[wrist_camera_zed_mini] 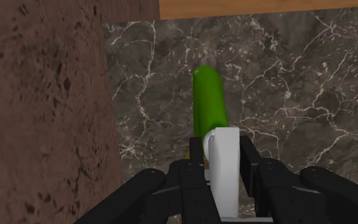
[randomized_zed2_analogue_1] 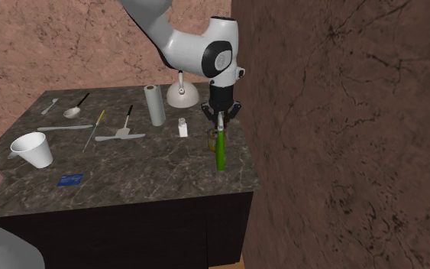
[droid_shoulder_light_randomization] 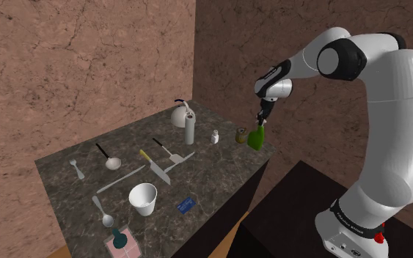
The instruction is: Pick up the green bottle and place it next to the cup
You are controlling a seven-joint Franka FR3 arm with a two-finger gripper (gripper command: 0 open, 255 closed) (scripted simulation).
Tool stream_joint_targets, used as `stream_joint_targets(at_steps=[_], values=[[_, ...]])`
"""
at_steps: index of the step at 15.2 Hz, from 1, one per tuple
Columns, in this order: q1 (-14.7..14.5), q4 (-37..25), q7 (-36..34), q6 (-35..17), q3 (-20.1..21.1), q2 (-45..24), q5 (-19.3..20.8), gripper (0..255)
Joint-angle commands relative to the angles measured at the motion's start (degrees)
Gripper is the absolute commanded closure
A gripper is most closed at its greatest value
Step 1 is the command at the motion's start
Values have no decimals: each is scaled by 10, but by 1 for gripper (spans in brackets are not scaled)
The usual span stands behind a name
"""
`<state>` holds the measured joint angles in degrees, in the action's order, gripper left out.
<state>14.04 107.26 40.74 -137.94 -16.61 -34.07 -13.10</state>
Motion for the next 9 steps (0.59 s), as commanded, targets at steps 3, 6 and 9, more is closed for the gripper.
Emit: stream_joint_targets(at_steps=[3, 6, 9], values=[[-4, 0, -4, 20, -6, 21, 8, 255], [-7, 0, -8, 36, -11, 37, 14, 255], [-11, -1, -12, 53, -15, 53, 21, 255]])
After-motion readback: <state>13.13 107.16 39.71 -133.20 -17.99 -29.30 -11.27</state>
